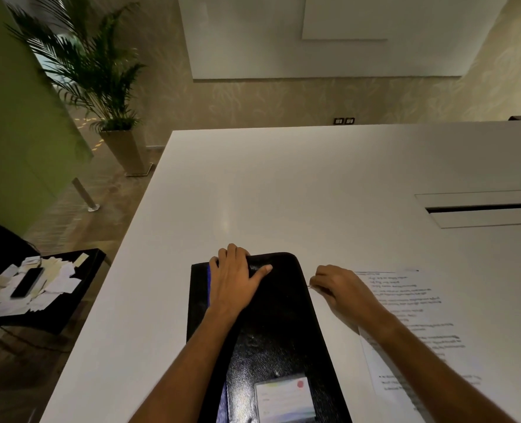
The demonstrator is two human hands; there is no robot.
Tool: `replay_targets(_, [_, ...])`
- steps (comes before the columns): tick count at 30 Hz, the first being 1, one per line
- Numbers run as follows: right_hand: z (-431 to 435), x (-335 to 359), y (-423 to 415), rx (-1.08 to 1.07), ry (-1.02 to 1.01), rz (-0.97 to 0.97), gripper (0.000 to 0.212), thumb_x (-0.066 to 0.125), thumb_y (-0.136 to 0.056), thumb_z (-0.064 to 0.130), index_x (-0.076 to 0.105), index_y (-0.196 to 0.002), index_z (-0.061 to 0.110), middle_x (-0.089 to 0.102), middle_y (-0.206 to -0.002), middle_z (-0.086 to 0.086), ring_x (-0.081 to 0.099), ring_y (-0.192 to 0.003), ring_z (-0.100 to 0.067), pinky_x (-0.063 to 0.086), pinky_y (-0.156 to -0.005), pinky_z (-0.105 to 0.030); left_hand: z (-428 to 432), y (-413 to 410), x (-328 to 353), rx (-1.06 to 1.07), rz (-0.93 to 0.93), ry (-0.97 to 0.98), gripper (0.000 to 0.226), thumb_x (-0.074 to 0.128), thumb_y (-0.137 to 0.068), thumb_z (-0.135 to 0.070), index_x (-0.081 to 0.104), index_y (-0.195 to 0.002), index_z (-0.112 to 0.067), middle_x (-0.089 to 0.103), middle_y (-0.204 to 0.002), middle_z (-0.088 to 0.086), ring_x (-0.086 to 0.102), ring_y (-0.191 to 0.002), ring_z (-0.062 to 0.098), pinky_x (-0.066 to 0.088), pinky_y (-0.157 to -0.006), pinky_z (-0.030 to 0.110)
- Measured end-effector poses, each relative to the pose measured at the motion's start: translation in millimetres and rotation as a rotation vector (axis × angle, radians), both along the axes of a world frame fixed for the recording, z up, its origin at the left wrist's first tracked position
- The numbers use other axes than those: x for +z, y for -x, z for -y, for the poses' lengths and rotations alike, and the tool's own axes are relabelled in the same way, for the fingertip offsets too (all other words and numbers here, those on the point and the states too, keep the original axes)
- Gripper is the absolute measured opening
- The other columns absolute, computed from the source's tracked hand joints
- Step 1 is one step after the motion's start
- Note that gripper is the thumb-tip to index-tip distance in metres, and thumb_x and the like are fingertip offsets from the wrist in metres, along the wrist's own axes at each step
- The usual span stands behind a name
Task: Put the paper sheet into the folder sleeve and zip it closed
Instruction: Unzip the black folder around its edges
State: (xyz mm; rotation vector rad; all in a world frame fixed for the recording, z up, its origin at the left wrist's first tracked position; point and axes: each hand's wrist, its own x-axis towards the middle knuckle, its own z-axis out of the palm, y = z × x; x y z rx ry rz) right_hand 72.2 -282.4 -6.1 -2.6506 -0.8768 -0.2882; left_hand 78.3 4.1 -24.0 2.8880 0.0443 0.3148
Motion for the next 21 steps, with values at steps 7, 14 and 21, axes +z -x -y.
replay_targets(7, [7, 0, 44, -0.038, -0.035, -0.044, 0.013, 0.075, -0.105, 0.017, 0.083, -0.095, 0.015, 0.072, -0.088, 0.004, 0.065, -0.081, -0.018, 0.054, -0.068, -0.037, 1, 3, 6, 0.006, -0.019, -0.008, 0.076, 0.034, -0.098, -0.087, 0.063, -0.118, -0.020, 0.060, -0.119, 0.000, 0.053, -0.112, 0.024, 0.045, -0.104, 0.046])
replay_targets(14, [14, 5, 89, -0.075, -0.081, -0.085, 0.012, 0.073, -0.105, 0.015, 0.081, -0.096, 0.015, 0.070, -0.089, 0.004, 0.065, -0.084, -0.019, 0.055, -0.071, -0.040, 3, 6, 12, 0.009, -0.009, 0.016, 0.080, 0.033, -0.096, -0.088, 0.065, -0.117, -0.018, 0.062, -0.118, 0.003, 0.056, -0.111, 0.025, 0.046, -0.103, 0.047])
replay_targets(21, [20, 3, 137, -0.165, -0.140, -0.131, 0.011, 0.074, -0.104, 0.011, 0.080, -0.095, 0.013, 0.070, -0.089, 0.001, 0.068, -0.083, -0.023, 0.057, -0.073, -0.045, 5, 7, 13, 0.015, -0.013, -0.037, 0.085, 0.029, -0.096, -0.086, 0.066, -0.120, -0.014, 0.064, -0.121, 0.007, 0.057, -0.113, 0.028, 0.046, -0.103, 0.049])
